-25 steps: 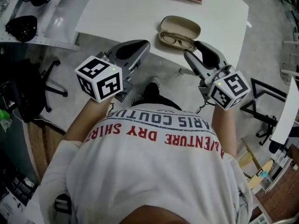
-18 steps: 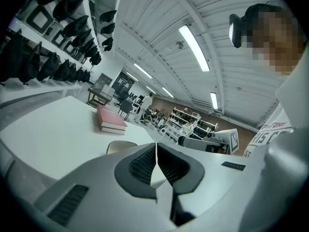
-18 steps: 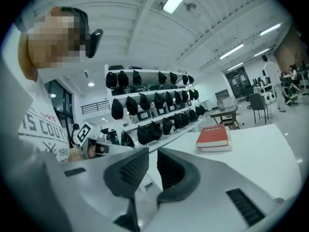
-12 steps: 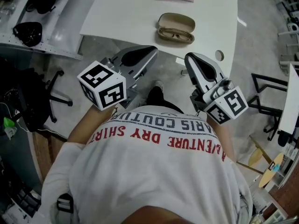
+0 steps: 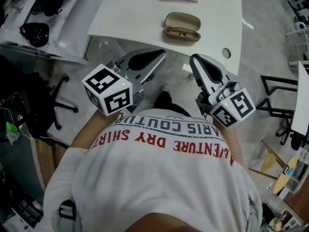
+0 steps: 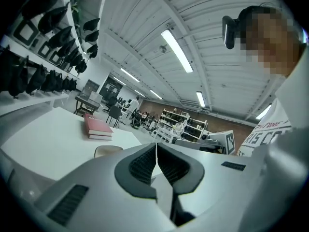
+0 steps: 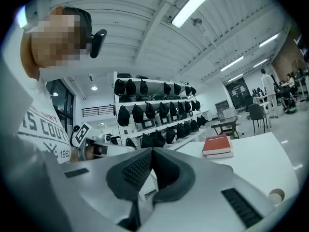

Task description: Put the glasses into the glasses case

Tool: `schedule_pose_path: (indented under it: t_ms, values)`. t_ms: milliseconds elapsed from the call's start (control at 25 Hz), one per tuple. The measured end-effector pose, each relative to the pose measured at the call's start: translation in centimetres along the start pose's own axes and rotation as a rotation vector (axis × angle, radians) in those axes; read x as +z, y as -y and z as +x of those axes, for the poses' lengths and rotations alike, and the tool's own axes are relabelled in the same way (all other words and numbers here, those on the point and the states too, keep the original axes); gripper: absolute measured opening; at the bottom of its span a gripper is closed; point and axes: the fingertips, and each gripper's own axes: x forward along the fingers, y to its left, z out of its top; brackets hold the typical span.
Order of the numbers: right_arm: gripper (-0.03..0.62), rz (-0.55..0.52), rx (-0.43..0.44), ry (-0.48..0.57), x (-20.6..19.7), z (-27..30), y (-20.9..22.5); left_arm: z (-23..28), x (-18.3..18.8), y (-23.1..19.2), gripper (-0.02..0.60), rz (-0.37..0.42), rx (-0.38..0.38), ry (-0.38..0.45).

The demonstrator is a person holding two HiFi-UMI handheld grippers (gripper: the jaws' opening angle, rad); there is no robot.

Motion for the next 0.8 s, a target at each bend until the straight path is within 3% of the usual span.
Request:
schedule_pose_path:
  t_ms: [800]
  values:
    - [0.023, -0.01, 0.007, -0.002, -0.6, -0.7, -2.8, -2.4, -0.7, 1.6, 0.029, 0.034, 0.005, -0.005]
